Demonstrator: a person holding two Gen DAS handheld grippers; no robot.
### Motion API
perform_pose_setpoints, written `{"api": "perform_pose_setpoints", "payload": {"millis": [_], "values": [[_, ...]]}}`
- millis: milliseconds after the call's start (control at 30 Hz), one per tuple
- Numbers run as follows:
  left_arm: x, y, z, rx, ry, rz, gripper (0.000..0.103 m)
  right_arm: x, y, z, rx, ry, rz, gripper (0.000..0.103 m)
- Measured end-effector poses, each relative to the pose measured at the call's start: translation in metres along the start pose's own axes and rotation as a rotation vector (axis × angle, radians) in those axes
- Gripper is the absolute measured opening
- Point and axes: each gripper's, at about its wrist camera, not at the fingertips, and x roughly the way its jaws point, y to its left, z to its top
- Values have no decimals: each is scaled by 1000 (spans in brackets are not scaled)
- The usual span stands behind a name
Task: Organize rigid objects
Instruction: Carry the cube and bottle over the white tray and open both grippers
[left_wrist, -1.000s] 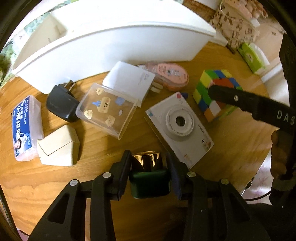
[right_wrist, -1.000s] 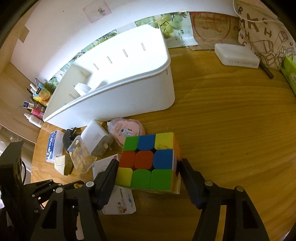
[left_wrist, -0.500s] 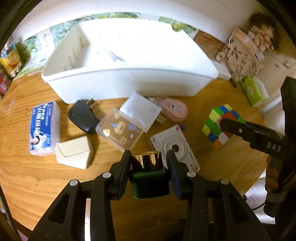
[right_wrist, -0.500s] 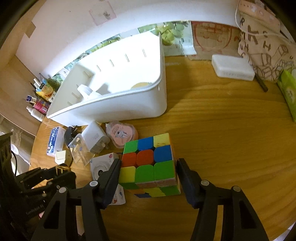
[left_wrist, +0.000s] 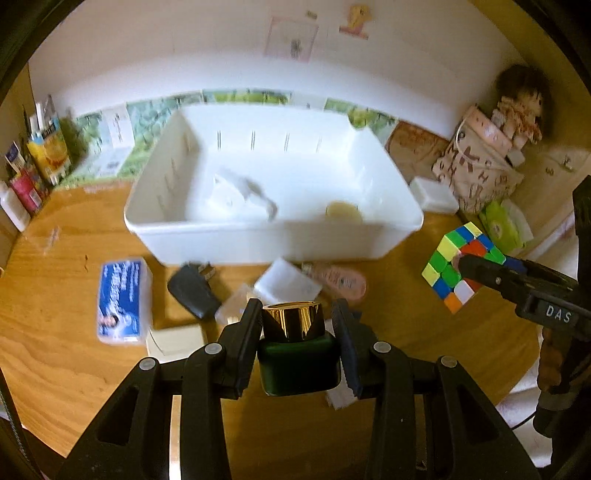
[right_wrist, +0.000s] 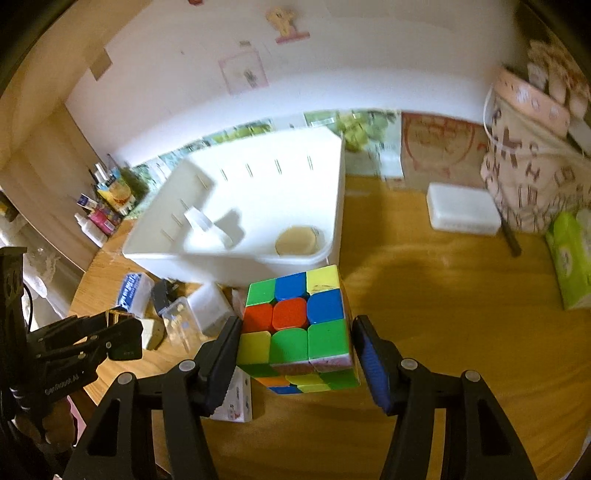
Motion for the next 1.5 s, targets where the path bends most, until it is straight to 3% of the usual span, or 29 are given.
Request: {"api": "perform_pose_setpoints", "payload": {"millis": [333,733,967,1200,1500], "values": [[-13,-6,43,0,-111,31,42,-22,5,37,-28,-119,14,61],[-9,20,110,-47,-242,58,42,-16,10,71,-39,-229,22,61],[6,36,130,-47,-252,106,42,-2,17,80,-53,-283,59,61],[25,53,142,-73,-232,108,42,11,22,84,-73,-335,80,61],[51,62,151,-81,-177,96,42,35,27,90,-64,-328,82,61]]}}
